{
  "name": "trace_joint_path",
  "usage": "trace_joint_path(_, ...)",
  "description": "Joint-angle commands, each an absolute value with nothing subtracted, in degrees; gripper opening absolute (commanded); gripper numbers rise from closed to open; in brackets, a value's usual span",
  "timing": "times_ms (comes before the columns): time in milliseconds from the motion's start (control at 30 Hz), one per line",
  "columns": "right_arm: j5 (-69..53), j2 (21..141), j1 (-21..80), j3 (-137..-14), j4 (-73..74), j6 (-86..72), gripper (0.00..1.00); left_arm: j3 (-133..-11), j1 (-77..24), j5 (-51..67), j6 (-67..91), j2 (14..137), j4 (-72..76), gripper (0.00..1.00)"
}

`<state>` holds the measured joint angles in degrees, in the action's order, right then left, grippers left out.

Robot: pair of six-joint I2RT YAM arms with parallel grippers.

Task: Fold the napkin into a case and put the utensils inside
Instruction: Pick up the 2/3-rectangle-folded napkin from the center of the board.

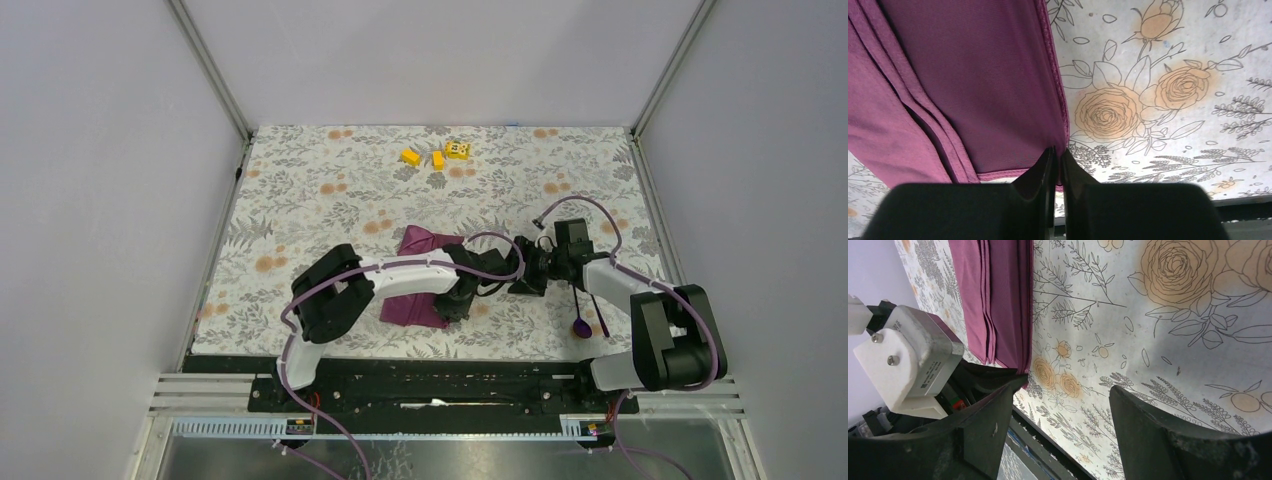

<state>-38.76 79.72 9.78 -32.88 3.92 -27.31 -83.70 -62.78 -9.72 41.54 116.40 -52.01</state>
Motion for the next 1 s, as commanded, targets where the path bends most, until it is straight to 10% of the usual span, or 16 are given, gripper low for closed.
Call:
trace_joint_path(0,-41.3,81.5,10.2,-33.0,2.0,-27.7,0.78,-81.0,-61.6,-10.8,40.4,116.4,-50.7,0.07)
trace_joint_path(467,-41.8,93.5,17.1,-36.4,-21.7,-48.1,0.93,-77.7,-60.3,-7.9,39.1,104.9,-48.0,0.00)
trace_joint_path(967,-37.1,106.6,18.7,-42.5,-31.3,-57.1,0.70,-75.2,-60.2,-6.6,39.3,100.7,-46.2,0.00)
